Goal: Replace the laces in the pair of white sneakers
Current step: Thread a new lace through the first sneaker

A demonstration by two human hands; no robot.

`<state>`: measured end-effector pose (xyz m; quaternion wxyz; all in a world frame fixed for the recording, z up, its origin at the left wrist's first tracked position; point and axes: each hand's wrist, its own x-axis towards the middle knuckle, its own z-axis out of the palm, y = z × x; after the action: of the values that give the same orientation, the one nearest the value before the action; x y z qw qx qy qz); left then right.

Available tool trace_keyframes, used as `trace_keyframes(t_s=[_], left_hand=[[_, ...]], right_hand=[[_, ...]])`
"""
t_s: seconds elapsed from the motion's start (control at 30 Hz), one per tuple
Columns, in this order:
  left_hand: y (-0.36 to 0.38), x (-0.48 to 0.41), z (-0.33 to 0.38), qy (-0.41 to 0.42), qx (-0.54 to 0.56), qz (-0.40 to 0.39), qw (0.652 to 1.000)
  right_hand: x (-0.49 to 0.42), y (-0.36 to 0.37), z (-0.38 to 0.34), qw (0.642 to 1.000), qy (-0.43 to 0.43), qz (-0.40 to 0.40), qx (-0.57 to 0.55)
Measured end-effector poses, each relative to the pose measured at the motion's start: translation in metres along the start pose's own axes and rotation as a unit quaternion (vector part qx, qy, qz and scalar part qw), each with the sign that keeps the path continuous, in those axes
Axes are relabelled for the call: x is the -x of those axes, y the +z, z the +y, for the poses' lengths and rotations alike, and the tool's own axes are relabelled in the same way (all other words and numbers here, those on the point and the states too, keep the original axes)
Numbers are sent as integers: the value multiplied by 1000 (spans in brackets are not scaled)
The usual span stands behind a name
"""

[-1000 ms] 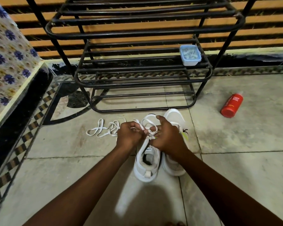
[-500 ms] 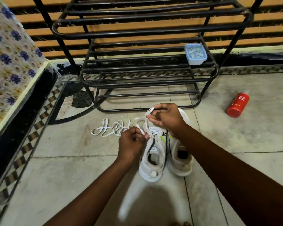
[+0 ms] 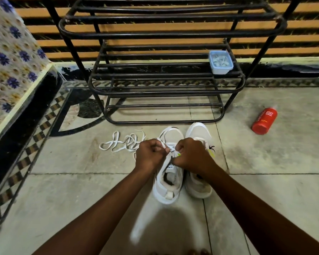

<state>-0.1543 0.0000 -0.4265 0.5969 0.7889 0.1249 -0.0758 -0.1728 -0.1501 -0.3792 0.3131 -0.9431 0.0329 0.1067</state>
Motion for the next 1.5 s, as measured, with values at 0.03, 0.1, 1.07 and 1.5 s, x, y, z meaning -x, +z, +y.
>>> trace_keyframes(t_s=[0.03,0.1,1.07,1.5], left_hand=[[1,0,0,-3,-5,-3,1000],[3,0,0,-6,-10,-8,1000],[23,-6,-15,66,-66,-13,995],[25,-12,-12,176,-152,-35,972]], right_hand=[[1,3,-1,1000,-18,6,18],[2,8,-3,999,-37,14,30],[0,28,25,935,161,127,-291],[-4,26,26,950,131,89,-268]])
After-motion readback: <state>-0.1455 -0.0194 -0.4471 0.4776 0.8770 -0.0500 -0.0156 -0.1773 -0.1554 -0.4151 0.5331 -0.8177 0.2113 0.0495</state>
